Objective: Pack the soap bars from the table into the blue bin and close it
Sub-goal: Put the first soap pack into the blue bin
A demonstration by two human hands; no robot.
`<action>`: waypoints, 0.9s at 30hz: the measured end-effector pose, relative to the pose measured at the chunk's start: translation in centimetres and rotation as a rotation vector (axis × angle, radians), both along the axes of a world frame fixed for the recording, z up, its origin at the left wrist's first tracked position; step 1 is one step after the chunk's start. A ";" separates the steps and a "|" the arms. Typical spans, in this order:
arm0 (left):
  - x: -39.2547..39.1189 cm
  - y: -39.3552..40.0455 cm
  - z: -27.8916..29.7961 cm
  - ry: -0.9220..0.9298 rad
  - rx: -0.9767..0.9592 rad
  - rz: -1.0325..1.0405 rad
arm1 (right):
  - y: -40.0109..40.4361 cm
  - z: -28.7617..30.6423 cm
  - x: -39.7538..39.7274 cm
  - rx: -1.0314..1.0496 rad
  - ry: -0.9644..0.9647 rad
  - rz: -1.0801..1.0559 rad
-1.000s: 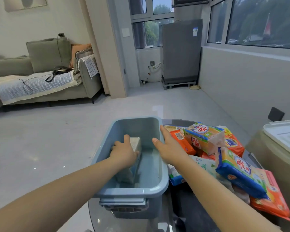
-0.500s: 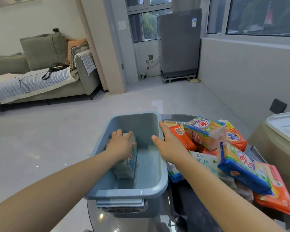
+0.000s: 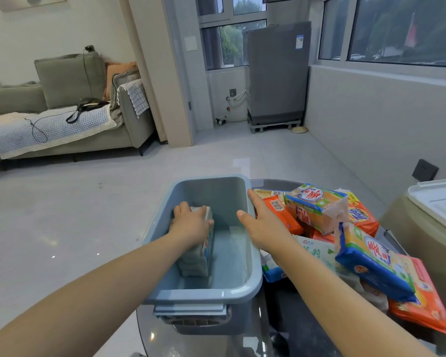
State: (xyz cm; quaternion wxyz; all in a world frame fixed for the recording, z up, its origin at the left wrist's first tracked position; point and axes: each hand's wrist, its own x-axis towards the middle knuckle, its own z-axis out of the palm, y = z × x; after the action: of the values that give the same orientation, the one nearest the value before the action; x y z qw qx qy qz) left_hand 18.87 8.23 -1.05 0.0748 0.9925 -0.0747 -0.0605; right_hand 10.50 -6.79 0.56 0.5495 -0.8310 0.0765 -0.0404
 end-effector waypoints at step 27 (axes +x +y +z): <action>-4.8 -12.0 7.4 -0.021 -0.760 -0.306 | -11.8 0.6 -4.4 -0.373 -0.271 -0.431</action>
State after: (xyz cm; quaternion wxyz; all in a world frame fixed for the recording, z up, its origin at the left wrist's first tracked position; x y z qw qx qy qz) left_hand 14.03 -3.79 6.39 0.4256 0.8722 -0.2394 -0.0288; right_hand 6.09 -18.63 1.20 0.3717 -0.8691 0.1680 -0.2795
